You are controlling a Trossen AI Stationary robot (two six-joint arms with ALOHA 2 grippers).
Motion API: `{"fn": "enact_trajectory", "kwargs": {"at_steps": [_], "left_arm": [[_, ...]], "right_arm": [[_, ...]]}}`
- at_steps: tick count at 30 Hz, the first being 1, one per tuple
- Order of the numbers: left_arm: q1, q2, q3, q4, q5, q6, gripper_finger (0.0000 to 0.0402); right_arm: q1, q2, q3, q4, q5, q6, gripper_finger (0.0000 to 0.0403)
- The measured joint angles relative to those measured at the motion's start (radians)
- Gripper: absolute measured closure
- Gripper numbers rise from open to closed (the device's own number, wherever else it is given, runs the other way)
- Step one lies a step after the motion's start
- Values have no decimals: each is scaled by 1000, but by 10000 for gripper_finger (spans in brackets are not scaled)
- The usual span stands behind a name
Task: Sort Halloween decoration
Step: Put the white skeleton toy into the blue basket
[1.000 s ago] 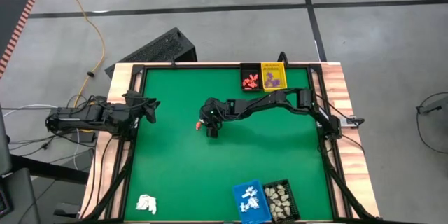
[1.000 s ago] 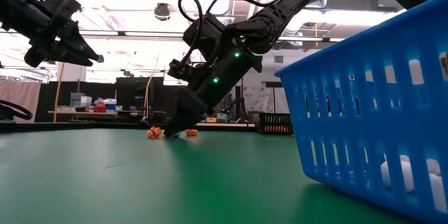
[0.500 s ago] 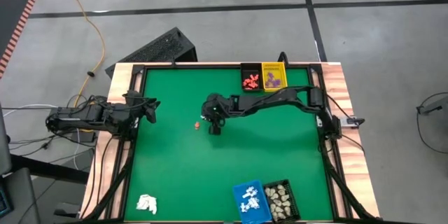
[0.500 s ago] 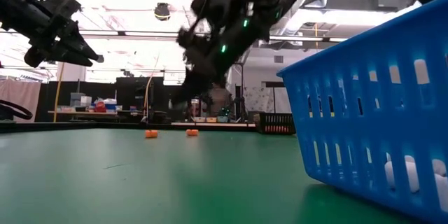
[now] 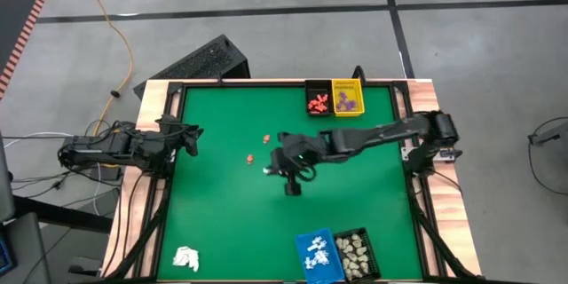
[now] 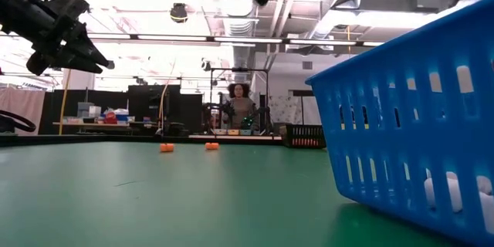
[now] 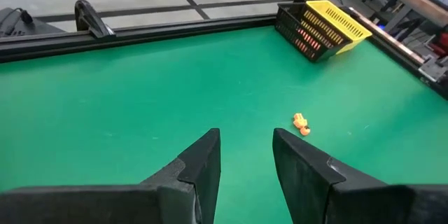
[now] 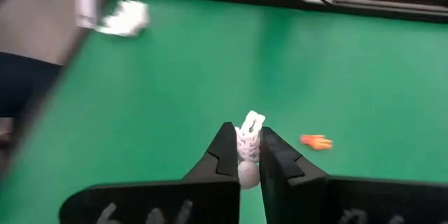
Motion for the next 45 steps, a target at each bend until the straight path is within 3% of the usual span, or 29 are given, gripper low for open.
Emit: {"fn": "enact_trajectory", "kwargs": {"at_steps": [9, 19, 26, 36, 45], "left_arm": [[0, 0, 0, 0, 0, -14, 281], [0, 0, 0, 0, 1, -26, 281], [0, 0, 0, 0, 27, -40, 281], [0, 0, 0, 0, 25, -42, 281], [0, 0, 0, 0, 4, -43, 281]], "right_arm": [[219, -59, 0, -115, 2, 218, 372], [415, 69, 1, -169, 80, 501, 372], [516, 174, 0, -233, 68, 760, 372], [569, 182, 1, -302, 75, 932, 368], [550, 185, 0, -380, 55, 948, 305]]}}
